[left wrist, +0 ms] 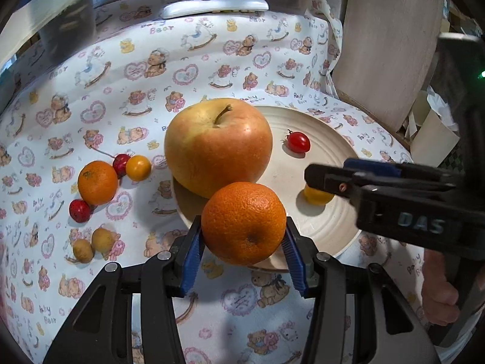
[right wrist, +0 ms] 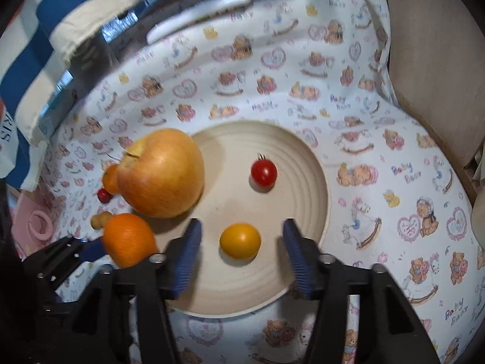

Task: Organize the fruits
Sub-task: 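Lower the large orange onto the plate and open the left gripper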

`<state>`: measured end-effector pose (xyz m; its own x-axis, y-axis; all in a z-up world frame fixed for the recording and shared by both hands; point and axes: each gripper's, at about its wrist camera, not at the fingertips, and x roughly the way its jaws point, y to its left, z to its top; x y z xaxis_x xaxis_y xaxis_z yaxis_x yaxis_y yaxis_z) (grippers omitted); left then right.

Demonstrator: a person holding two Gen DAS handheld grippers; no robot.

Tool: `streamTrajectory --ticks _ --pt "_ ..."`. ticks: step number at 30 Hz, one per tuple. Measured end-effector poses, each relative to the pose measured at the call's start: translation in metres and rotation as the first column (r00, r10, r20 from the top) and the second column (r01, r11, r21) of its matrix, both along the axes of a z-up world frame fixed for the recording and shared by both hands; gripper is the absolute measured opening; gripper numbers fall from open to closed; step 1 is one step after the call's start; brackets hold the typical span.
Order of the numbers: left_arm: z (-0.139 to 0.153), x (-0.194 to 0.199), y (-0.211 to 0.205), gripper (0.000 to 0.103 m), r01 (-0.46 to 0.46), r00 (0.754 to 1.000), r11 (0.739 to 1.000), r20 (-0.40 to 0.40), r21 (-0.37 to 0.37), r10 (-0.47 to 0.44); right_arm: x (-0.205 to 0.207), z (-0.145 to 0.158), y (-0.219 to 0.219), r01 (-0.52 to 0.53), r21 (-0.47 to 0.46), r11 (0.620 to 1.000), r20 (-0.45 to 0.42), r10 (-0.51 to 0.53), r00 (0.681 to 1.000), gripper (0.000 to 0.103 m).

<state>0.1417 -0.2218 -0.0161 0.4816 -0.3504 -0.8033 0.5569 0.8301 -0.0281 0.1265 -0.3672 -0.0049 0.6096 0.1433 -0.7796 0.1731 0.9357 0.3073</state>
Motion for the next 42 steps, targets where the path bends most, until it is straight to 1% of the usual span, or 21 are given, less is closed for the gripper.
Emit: streamTrajectory --ticks 5,14,18,19,20,21,22,23,25,27,30,31,32,35,38,39,42 --pt "-0.006 0.004 -0.009 0.048 0.019 1.000 0.999 -0.010 0.031 -0.019 -0.005 0.011 -0.001 0.014 -0.011 1.000 0.048 -0.014 0.999 0.060" --pt "-0.015 0.011 -0.016 0.049 0.025 0.999 0.998 -0.025 0.050 -0.024 -0.006 0.013 -0.004 0.019 -0.012 1.000 0.052 -0.019 0.998 0.060" --pt "-0.015 0.010 -0.018 0.050 0.025 1.000 0.998 0.000 0.058 -0.025 -0.007 0.013 -0.004 0.022 -0.013 1.000 0.055 -0.021 0.998 0.060" --pt "-0.015 0.009 -0.017 0.053 0.027 1.000 0.998 0.002 0.054 -0.027 -0.007 0.013 -0.004 0.023 -0.012 1.000 0.056 -0.022 0.998 0.061" --pt "-0.014 0.009 -0.017 0.066 0.025 1.000 0.998 0.011 0.057 -0.026 -0.007 0.013 -0.004 0.024 -0.012 1.000 0.057 -0.023 0.998 0.061" --pt "-0.012 0.008 -0.017 0.071 0.025 0.999 0.998 0.023 0.055 -0.027 -0.007 0.014 -0.004 0.027 -0.013 1.000 0.058 -0.026 0.998 0.061" --pt "-0.010 0.006 -0.016 0.081 0.028 0.999 0.998 0.035 0.050 -0.029 -0.007 0.014 -0.004 0.028 -0.012 1.000 0.059 -0.028 0.998 0.061" --pt "-0.008 0.004 -0.015 0.087 0.026 0.999 0.999 0.046 0.048 -0.028 -0.007 0.014 -0.005 0.030 -0.012 0.999 0.060 -0.029 0.998 0.061" --pt "-0.005 0.002 -0.013 0.090 0.023 0.998 0.999 0.057 0.047 -0.026 -0.007 0.014 -0.005 0.032 -0.014 0.999 0.063 -0.031 0.998 0.061" --pt "-0.003 0.001 -0.009 0.090 0.017 0.998 0.999 0.057 0.039 -0.019 -0.009 0.015 -0.005 0.033 -0.008 0.999 0.073 -0.032 0.997 0.061" --pt "0.005 -0.006 0.002 0.090 -0.004 0.995 1.000 0.102 0.019 0.002 -0.012 0.020 -0.004 0.025 0.000 1.000 0.112 -0.025 0.993 0.063" --pt "0.009 -0.008 0.007 0.090 -0.011 0.993 1.000 0.122 0.014 0.009 -0.014 0.022 -0.003 0.019 -0.002 1.000 0.129 -0.019 0.991 0.064" --pt "0.013 -0.011 0.012 0.090 -0.020 0.990 1.000 0.141 0.008 0.018 -0.016 0.025 -0.001 0.013 -0.005 1.000 0.145 -0.012 0.989 0.068" --pt "0.026 -0.017 0.029 0.090 -0.053 0.979 0.999 0.196 -0.012 0.055 -0.020 0.031 0.003 0.009 -0.021 1.000 0.186 -0.005 0.983 0.069" --pt "0.039 -0.023 0.051 0.090 -0.116 0.952 0.992 0.281 -0.043 0.124 -0.024 0.036 0.007 -0.006 -0.020 1.000 0.223 0.010 0.975 0.071" --pt "0.043 -0.025 0.059 0.090 -0.134 0.942 0.989 0.304 -0.059 0.146 -0.024 0.037 0.009 -0.009 -0.024 1.000 0.234 0.014 0.972 0.073" --pt "0.053 -0.027 0.083 0.093 -0.166 0.919 0.977 0.340 -0.133 0.202 -0.028 0.041 0.016 0.010 -0.073 0.997 0.271 0.010 0.963 0.075"
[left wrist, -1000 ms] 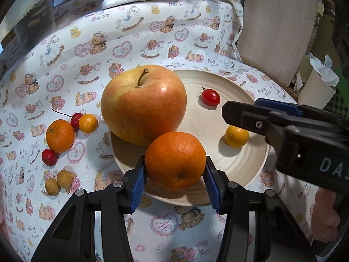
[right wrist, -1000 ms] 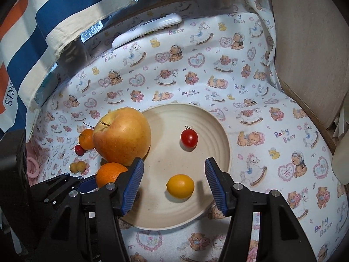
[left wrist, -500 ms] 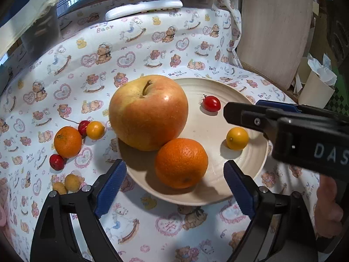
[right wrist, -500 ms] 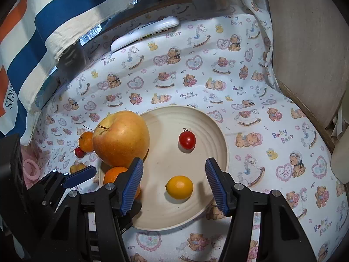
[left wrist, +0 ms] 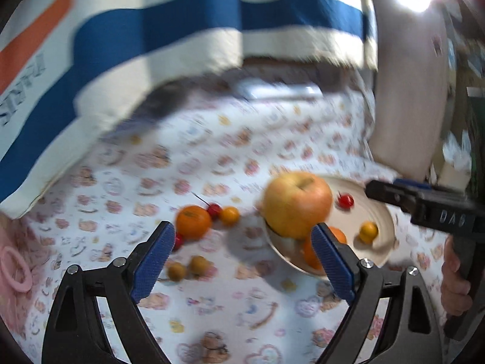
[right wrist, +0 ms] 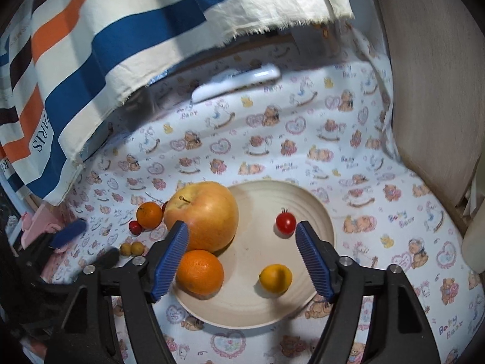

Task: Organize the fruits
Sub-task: 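Lower the large orange onto the plate and open the left gripper, then move both open grippers back toward the fruits left on the table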

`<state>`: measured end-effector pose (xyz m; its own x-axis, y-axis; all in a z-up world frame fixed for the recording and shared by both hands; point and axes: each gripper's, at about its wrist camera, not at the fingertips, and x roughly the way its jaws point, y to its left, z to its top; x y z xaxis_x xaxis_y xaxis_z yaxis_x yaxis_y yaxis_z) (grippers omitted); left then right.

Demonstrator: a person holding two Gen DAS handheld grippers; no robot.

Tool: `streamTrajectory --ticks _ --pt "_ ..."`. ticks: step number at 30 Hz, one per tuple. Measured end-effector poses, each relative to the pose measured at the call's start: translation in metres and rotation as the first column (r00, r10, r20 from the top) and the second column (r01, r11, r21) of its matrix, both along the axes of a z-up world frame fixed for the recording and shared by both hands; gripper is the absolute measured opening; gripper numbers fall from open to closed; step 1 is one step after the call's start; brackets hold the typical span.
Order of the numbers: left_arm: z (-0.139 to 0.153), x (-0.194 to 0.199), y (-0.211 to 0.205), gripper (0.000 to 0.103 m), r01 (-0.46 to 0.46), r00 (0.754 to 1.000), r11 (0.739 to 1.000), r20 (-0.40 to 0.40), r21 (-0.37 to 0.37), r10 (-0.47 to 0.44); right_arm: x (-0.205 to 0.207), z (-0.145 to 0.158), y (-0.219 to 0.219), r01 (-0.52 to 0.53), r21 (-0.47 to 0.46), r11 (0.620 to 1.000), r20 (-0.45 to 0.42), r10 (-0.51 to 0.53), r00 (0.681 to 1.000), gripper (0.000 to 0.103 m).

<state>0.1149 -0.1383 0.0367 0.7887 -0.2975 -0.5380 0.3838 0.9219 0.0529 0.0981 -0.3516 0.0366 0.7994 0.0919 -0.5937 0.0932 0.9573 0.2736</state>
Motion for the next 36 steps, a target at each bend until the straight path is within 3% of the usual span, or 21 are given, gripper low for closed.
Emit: streamTrajectory --ticks 2,4,9,17,23,27,30,33,36 --pt "0.006 -0.002 0.019 0.103 -0.024 0.999 0.997 0.045 -0.067 0.027 -0.002 0.003 0.005 0.005 -0.033 0.999 0.026 -0.004 1.000 0.078" --pt "0.009 -0.004 0.031 0.103 -0.038 0.996 0.994 0.079 -0.101 0.046 -0.003 0.004 0.008 0.001 -0.040 0.999 0.042 0.000 0.999 0.083" --pt "0.011 0.004 0.042 0.103 -0.069 0.993 0.995 0.086 -0.068 0.075 -0.006 0.006 0.011 0.002 -0.048 0.999 0.073 0.002 0.997 0.087" --pt "0.006 0.010 0.061 0.103 -0.119 0.989 0.990 0.082 -0.080 0.126 -0.004 0.002 0.016 0.010 -0.064 0.998 0.070 -0.006 0.998 0.092" --pt "0.001 0.020 0.079 0.103 -0.148 0.985 0.978 0.061 -0.147 0.159 -0.003 -0.001 0.018 0.016 -0.082 0.996 0.070 -0.010 0.997 0.092" --pt "-0.001 0.020 0.087 0.103 -0.157 0.978 0.974 0.112 -0.164 0.177 -0.003 0.000 0.020 0.020 -0.103 0.994 0.082 -0.011 0.997 0.093" --pt "-0.001 0.016 0.091 0.103 -0.187 0.965 0.970 0.155 -0.152 0.211 -0.005 0.001 0.021 0.021 -0.110 0.994 0.098 -0.010 0.995 0.103" --pt "-0.001 0.020 0.091 0.103 -0.158 0.975 0.976 0.133 -0.148 0.178 -0.009 0.004 0.022 0.031 -0.126 0.992 0.130 -0.015 0.991 0.103" --pt "-0.008 0.026 0.091 0.103 -0.189 0.976 0.973 0.087 -0.131 0.201 -0.011 0.006 0.024 0.035 -0.135 0.990 0.149 -0.015 0.989 0.103"
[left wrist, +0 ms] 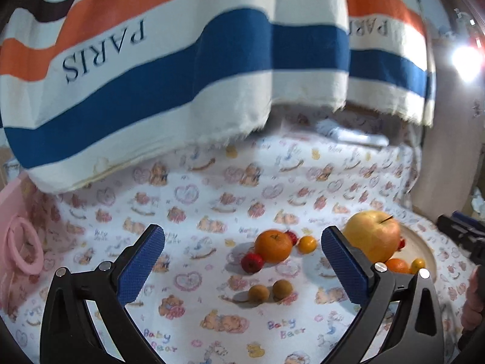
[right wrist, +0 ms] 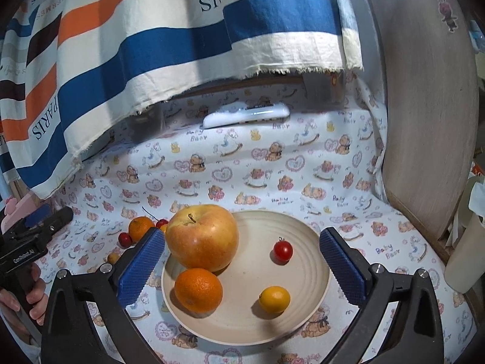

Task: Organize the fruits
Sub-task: 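Move both open grippers back toward the fruits left on the table, then grasp a small brown fruit with the left gripper and lift it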

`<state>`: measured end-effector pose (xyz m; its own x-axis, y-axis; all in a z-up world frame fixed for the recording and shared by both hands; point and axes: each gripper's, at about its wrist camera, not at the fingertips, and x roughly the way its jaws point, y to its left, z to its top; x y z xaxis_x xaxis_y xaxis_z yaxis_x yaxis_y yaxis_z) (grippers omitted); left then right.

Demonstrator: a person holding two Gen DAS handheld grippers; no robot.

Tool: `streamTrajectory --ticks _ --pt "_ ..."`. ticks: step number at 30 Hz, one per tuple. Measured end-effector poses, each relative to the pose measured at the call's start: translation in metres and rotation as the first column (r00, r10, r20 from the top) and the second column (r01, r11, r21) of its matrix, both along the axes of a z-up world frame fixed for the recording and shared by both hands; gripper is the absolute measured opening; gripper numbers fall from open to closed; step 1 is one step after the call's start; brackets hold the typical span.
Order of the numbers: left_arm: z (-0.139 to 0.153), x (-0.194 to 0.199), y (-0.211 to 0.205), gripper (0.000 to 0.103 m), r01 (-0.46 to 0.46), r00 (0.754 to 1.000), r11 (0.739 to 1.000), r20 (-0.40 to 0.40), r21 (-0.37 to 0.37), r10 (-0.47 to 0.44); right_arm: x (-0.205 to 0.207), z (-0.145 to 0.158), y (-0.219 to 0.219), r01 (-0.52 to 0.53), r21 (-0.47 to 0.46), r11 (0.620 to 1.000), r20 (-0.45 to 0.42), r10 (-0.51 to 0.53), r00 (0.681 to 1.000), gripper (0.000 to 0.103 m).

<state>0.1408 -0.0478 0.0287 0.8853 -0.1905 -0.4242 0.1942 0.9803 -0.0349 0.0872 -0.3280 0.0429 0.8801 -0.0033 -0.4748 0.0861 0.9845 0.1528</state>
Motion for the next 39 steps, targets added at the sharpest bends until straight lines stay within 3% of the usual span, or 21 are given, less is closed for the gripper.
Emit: streamTrajectory --ticks 3,9,10,14,18,20,27,31,33,35,39 --pt "-0.008 0.007 -0.002 0.103 -0.006 0.999 0.999 -0.045 0.042 0.008 0.000 0.001 0.003 -0.003 -0.022 1.000 0.000 0.003 1.000 0.103" --pt "-0.022 0.021 -0.001 0.103 0.005 0.991 0.999 -0.137 0.050 0.002 -0.001 0.000 0.008 0.007 -0.064 0.998 0.004 -0.007 1.000 0.103" --pt "-0.025 0.024 -0.002 0.098 0.005 0.986 0.998 -0.165 0.059 0.004 -0.003 0.000 0.007 0.019 -0.064 0.998 0.007 -0.019 1.000 0.103" --pt "-0.039 0.035 -0.002 0.063 0.027 0.959 0.999 -0.283 0.044 -0.013 -0.005 0.000 0.004 0.051 -0.048 0.998 0.013 -0.050 0.999 0.103" --pt "-0.050 0.043 0.000 0.054 0.049 0.930 0.999 -0.365 -0.005 -0.047 -0.006 -0.002 0.003 0.055 -0.036 0.998 0.010 -0.055 0.998 0.099" --pt "-0.054 0.045 0.000 0.053 0.060 0.921 0.998 -0.384 -0.021 -0.063 -0.004 -0.004 0.003 0.053 -0.029 0.998 -0.010 -0.054 0.999 0.091" --pt "-0.066 0.054 -0.003 0.044 0.077 0.884 0.995 -0.458 -0.059 -0.096 0.002 -0.010 0.006 0.007 -0.031 0.999 -0.072 -0.009 0.997 0.085" --pt "-0.066 0.053 -0.006 0.040 0.087 0.885 0.994 -0.453 -0.064 -0.107 0.002 -0.011 0.010 -0.008 -0.054 0.999 -0.069 0.004 0.998 0.085" --pt "-0.067 0.054 -0.008 0.034 0.098 0.881 0.992 -0.457 -0.073 -0.121 0.003 -0.011 0.012 -0.018 -0.067 0.998 -0.074 0.013 0.997 0.085" --pt "-0.069 0.055 -0.013 0.022 0.117 0.873 0.990 -0.467 -0.085 -0.143 0.004 -0.012 0.015 -0.027 -0.082 0.996 -0.079 0.020 0.997 0.085" --pt "-0.069 0.052 -0.016 0.022 0.112 0.883 0.992 -0.452 -0.057 -0.126 0.005 -0.013 0.018 -0.037 -0.097 0.995 -0.087 0.028 0.996 0.082"
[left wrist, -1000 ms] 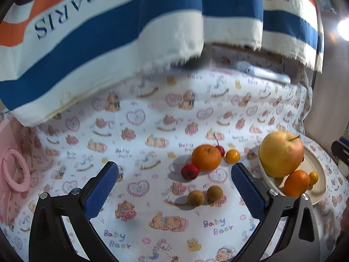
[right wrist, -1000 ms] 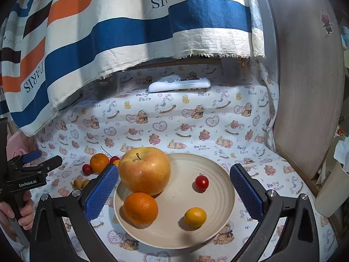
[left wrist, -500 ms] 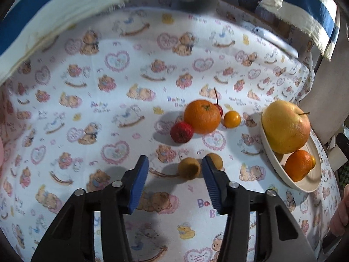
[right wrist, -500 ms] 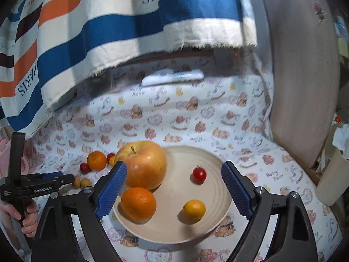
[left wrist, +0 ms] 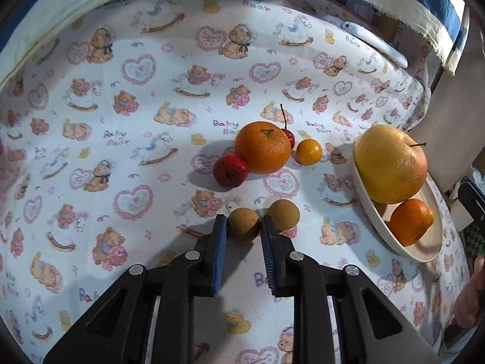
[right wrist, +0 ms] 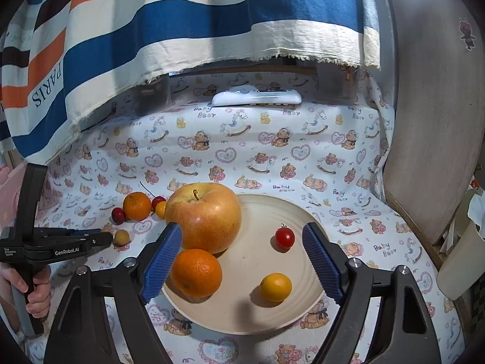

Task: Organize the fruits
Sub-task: 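Grasp a small brown fruit with the left gripper and lift it, then grasp a small yellow fruit with the right gripper while the left holds the brown fruit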

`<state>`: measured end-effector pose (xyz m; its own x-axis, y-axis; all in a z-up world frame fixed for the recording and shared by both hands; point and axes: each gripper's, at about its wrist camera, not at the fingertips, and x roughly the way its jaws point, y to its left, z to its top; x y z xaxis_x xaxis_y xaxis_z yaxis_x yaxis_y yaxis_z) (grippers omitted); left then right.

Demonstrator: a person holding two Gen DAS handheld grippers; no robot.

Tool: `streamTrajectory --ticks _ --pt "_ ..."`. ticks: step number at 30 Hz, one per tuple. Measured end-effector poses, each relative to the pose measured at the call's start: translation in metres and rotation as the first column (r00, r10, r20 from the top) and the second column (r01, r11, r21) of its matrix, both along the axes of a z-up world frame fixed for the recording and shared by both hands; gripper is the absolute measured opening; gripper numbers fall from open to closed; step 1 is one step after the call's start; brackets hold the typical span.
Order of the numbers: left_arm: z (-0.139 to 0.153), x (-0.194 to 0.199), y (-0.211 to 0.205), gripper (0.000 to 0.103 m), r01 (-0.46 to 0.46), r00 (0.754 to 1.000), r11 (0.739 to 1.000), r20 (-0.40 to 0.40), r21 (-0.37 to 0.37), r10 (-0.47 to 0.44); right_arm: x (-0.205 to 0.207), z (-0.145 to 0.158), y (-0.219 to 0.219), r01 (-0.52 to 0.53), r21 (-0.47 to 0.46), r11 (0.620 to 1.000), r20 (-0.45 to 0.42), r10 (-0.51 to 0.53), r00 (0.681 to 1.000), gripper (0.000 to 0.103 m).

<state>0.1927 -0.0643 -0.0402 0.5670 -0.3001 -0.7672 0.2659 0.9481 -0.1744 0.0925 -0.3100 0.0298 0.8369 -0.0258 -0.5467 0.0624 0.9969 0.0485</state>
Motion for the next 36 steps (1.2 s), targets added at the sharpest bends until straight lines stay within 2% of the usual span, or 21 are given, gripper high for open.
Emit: streamTrajectory --ticks 5,9,12,15,20,23,28,36 --pt "0.016 -0.006 0.015 0.022 -0.040 0.998 0.999 0.053 -0.029 0.041 -0.002 0.002 -0.002 -0.003 0.008 1.000 0.016 0.003 1.000 0.082" --pt "0.035 -0.013 0.026 0.022 -0.056 0.992 0.997 0.107 -0.054 0.061 0.000 0.002 -0.005 -0.025 0.054 0.998 0.019 0.024 1.000 0.082" --pt "0.042 -0.016 0.031 0.022 -0.066 0.990 0.995 0.117 -0.070 0.074 0.008 0.001 -0.001 -0.031 0.048 0.998 -0.021 0.032 0.999 0.076" --pt "0.045 -0.015 0.036 0.022 -0.075 0.990 0.994 0.115 -0.084 0.084 0.012 0.010 0.007 -0.050 0.059 0.997 -0.051 0.053 0.997 0.075" --pt "0.047 -0.013 0.044 0.022 -0.109 0.985 0.990 0.127 -0.086 0.120 0.016 0.033 0.043 -0.134 0.082 0.988 -0.043 0.138 0.990 0.075" --pt "0.047 -0.011 0.050 0.022 -0.129 0.981 0.987 0.131 -0.091 0.140 0.027 0.035 0.072 -0.174 0.090 0.981 -0.060 0.180 0.982 0.075" --pt "0.048 -0.007 0.062 0.022 -0.156 0.977 0.981 0.127 -0.117 0.170 0.056 0.025 0.115 -0.214 0.099 0.972 -0.127 0.225 0.966 0.073" --pt "0.042 0.005 0.087 0.022 -0.217 0.969 0.961 0.078 -0.172 0.233 0.104 -0.012 0.148 -0.201 0.151 0.968 -0.277 0.236 0.931 0.059"
